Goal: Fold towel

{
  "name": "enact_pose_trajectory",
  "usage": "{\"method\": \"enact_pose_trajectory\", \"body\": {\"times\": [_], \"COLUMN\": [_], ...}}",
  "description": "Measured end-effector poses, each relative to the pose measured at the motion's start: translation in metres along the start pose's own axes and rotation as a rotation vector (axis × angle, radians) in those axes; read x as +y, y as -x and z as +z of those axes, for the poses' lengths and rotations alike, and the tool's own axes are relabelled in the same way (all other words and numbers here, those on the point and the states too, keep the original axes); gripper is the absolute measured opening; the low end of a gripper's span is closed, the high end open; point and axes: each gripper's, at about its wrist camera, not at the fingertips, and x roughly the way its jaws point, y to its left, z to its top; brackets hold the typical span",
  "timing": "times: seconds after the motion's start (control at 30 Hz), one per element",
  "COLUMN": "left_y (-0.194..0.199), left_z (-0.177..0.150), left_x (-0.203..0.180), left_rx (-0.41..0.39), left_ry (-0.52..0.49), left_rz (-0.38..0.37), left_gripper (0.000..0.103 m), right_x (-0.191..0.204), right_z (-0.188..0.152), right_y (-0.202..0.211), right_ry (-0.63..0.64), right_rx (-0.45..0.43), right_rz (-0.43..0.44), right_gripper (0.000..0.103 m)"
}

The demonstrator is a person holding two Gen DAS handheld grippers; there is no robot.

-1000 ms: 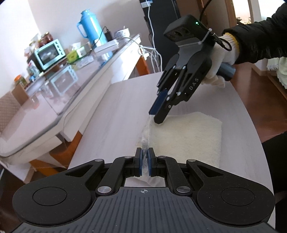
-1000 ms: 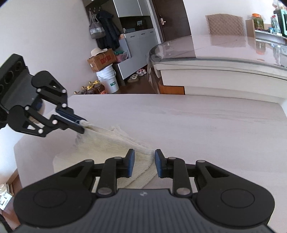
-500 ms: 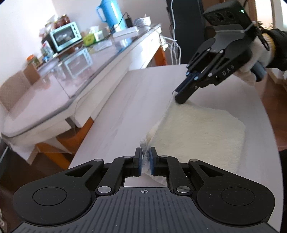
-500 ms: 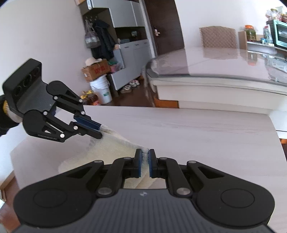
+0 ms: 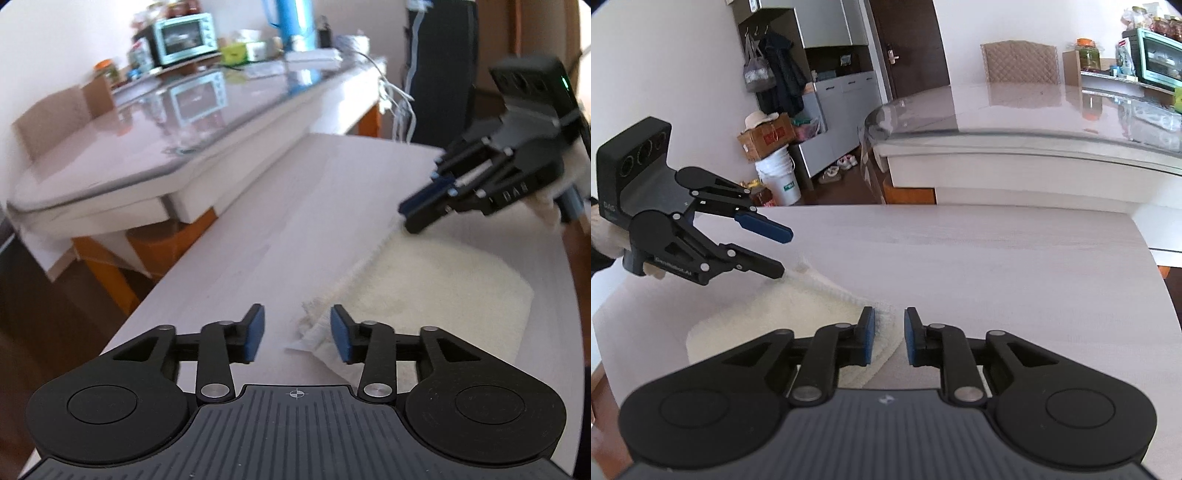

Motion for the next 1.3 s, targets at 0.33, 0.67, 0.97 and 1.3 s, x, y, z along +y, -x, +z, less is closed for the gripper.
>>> {"method": "enact_pose_trajectory", "body": {"times": [0.33, 0.67, 0.97, 1.3], "left_y": [-0.018, -0.016, -0.013, -0.016], "left_z": [-0.004, -0.006, -0.009, -0.003], "left_x": [-0.017, -0.018, -0.018, -0.024], "left_rx": [0.037, 0.013, 0.026, 0.042], "left_ry": [-0.057, -0.049, -0.038, -0.057], "left_rz": [0.042, 0.057, 0.034, 0.038], "left_gripper": [0.043, 0.043, 0.043, 0.043], "right_x": [0.007, 0.009, 0.021, 0.023], "right_z": [0.000, 0.000, 0.007, 0.007], "right_y": [-0.020, -0.018, -0.010, -0.009], "right_ry": [0.071, 0.087, 0.104, 0.103], "right_rx": [0.037, 0.026, 0.005, 0.020], "right_rz": [-0.069, -0.067, -0.029, -0.025], "right_gripper": [0.019, 0.020, 0.023, 0.025]}}
